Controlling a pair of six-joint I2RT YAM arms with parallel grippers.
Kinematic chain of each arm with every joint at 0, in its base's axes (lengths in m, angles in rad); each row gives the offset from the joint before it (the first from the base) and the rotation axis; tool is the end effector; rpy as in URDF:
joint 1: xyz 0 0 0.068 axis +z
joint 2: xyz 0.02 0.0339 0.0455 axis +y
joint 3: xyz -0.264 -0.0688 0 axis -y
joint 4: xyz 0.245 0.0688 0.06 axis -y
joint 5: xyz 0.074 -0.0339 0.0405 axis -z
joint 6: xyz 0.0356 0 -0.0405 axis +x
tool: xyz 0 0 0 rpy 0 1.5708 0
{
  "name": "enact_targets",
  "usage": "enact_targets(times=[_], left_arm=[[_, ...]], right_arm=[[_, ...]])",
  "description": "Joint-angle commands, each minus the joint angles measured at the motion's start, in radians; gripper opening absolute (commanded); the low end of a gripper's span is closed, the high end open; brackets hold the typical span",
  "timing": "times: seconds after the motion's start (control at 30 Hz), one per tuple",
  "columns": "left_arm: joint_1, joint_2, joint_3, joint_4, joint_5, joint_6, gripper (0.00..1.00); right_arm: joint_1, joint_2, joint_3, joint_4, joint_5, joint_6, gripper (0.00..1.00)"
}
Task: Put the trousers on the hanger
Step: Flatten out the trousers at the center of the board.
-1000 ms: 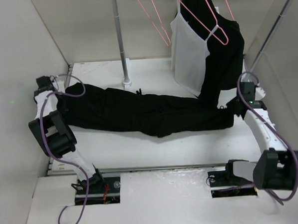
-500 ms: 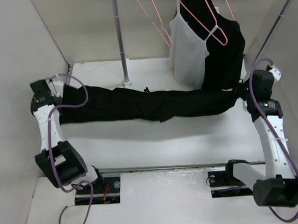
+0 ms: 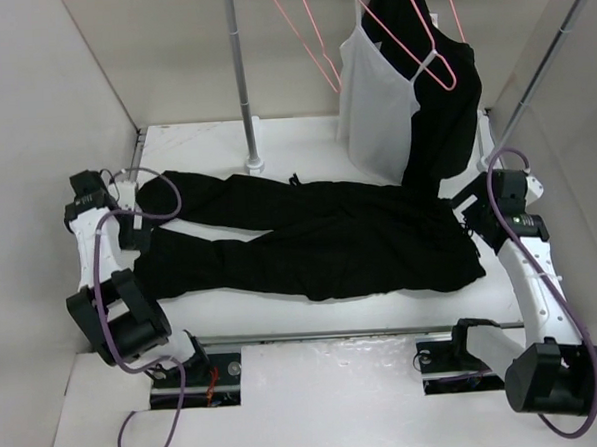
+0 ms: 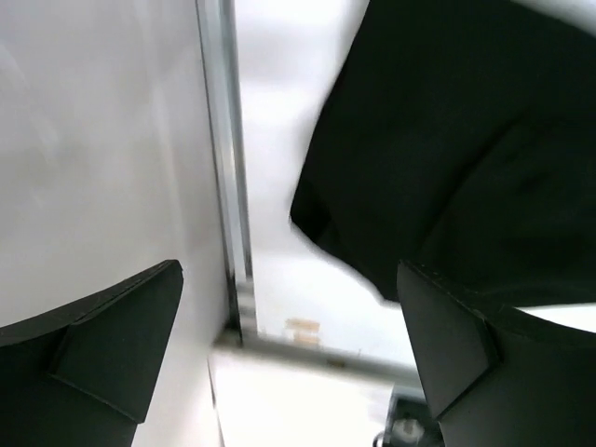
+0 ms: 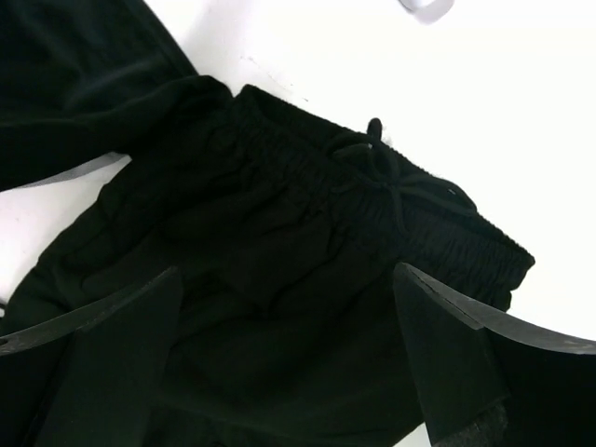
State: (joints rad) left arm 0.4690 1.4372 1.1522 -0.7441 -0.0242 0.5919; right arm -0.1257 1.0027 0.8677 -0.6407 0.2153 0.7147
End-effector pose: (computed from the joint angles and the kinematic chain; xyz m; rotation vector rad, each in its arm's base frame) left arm 0.2613 0.1333 0.2699 0.1543 2.6534 0.4011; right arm 0.2039 -0.0334 0.2863 1.0435 2.0771 0.0429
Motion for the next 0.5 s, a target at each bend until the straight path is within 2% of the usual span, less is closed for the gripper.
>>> enact_targets(times=[0.0, 0.13, 0.3, 0.43, 0.47], left_arm=[[-0.065, 0.049, 0.095, -0.032, 0.111, -0.07, 1.0], [-0.122, 0.155, 0.086, 0.047, 0.086, -0.151, 1.0], [-0.122, 0.253, 0.067, 0.117, 0.05, -0.214, 1.0], [-0.113, 0.276, 0.014, 0.164, 0.038, -0.215, 0.95], [-0.093, 0.285, -0.006, 0.192, 0.038, -0.215, 0.88]], right_arm=[[-0.012, 0.005, -0.01, 0.021, 0.029, 0.034, 1.0], [-0.012, 0.014, -0.076, 0.021, 0.029, 0.068, 1.0], [-0.022, 0.046, -0.14, 0.021, 0.01, 0.126, 1.0], [-0.022, 0.098, -0.151, 0.021, -0.022, 0.156, 0.99], [-0.022, 0.108, -0.151, 0.03, -0.022, 0.157, 0.97]])
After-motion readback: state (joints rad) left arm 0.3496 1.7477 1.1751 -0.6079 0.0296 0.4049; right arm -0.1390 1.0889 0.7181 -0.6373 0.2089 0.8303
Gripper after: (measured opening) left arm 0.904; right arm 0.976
